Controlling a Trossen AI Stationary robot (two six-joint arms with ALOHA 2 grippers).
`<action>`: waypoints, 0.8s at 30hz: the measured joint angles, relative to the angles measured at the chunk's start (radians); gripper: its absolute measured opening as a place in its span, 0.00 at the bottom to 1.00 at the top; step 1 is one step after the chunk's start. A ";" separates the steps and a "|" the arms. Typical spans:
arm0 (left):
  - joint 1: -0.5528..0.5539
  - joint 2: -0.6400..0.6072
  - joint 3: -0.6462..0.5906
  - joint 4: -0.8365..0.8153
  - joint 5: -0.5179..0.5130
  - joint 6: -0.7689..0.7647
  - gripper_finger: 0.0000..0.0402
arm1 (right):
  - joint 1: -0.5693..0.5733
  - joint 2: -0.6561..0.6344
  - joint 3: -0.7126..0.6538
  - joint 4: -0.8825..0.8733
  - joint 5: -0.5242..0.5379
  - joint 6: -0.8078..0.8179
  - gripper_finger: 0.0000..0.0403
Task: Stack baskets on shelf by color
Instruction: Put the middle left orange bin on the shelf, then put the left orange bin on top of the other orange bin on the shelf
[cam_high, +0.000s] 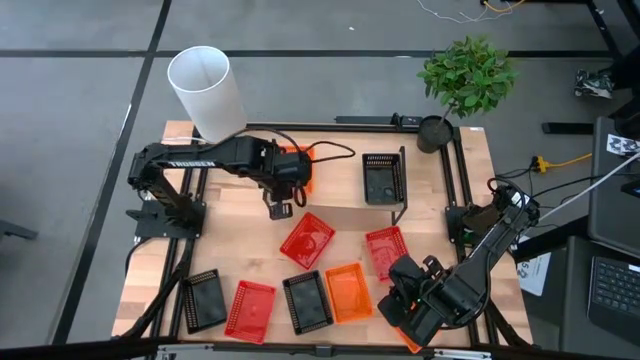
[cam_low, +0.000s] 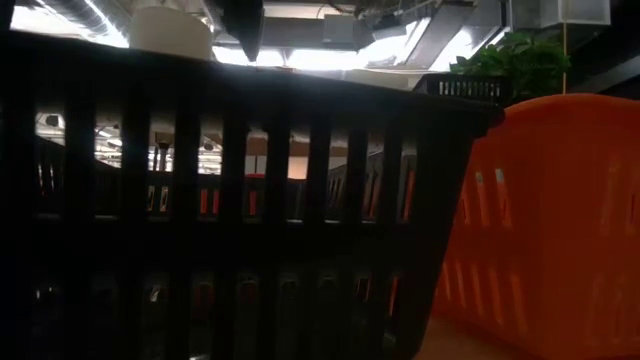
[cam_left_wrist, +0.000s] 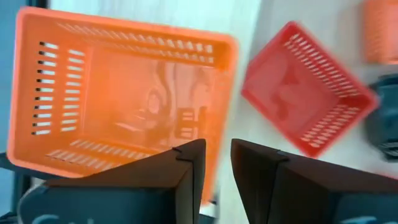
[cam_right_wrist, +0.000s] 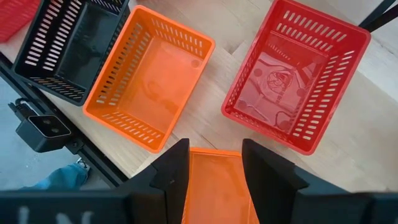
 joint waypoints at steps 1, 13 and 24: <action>-0.006 0.000 0.018 -0.016 0.018 -0.016 0.17 | 0.000 0.000 0.000 0.000 0.000 0.000 0.36; -0.204 0.000 0.103 -0.167 0.396 -0.320 0.17 | 0.000 0.000 0.000 -0.001 0.000 0.000 0.36; -0.556 0.001 0.103 -0.145 0.321 -0.589 0.17 | 0.000 0.000 0.000 -0.001 0.000 0.000 0.36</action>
